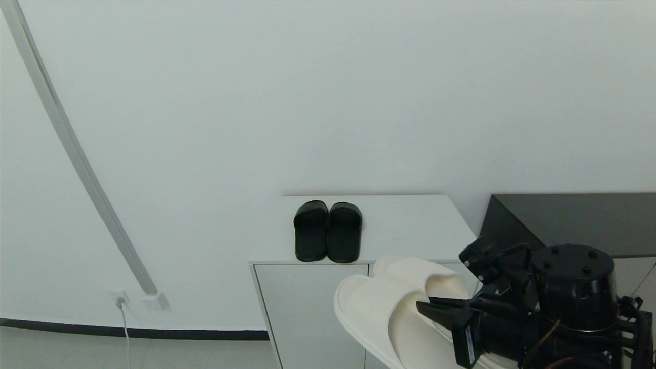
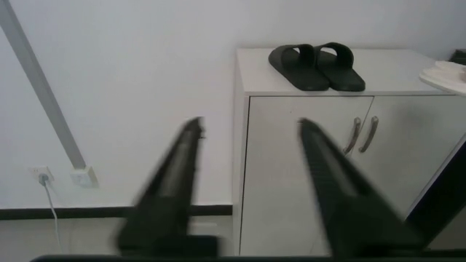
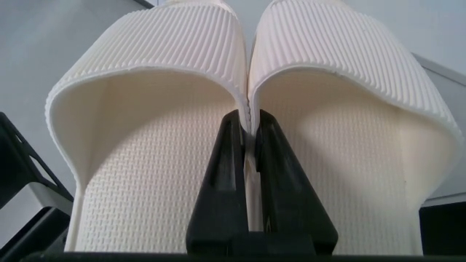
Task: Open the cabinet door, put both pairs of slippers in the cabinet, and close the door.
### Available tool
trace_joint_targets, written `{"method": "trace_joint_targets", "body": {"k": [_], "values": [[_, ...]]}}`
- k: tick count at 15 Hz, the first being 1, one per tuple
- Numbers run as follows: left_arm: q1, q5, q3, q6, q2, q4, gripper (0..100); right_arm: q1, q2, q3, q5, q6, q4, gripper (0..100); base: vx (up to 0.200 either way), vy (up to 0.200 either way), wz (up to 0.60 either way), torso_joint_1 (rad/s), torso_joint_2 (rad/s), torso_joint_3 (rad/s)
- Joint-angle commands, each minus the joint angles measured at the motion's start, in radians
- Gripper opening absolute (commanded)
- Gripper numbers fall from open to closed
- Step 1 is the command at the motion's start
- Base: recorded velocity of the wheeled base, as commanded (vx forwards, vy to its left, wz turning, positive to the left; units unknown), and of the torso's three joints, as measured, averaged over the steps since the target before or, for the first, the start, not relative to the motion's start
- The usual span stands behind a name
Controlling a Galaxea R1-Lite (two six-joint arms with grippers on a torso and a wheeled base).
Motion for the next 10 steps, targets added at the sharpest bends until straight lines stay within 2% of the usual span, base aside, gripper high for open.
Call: {"method": "trace_joint_targets", "body": {"k": [1,10], "values": [[0.0,0.001,0.0,-0.001,0.001,-0.002,100,0.0,0.008,0.002,-0.001,-0.001,-0.006,0,0.0,0.0,0.0,-0.139,0.32,0.159],[0.0,-0.001,0.0,0.007,0.001,0.0,100,0.0,0.005,0.015,-0.007,-0.017,-0.014,0,0.0,0.0,0.0,-0.146,0.35,0.192]]}}
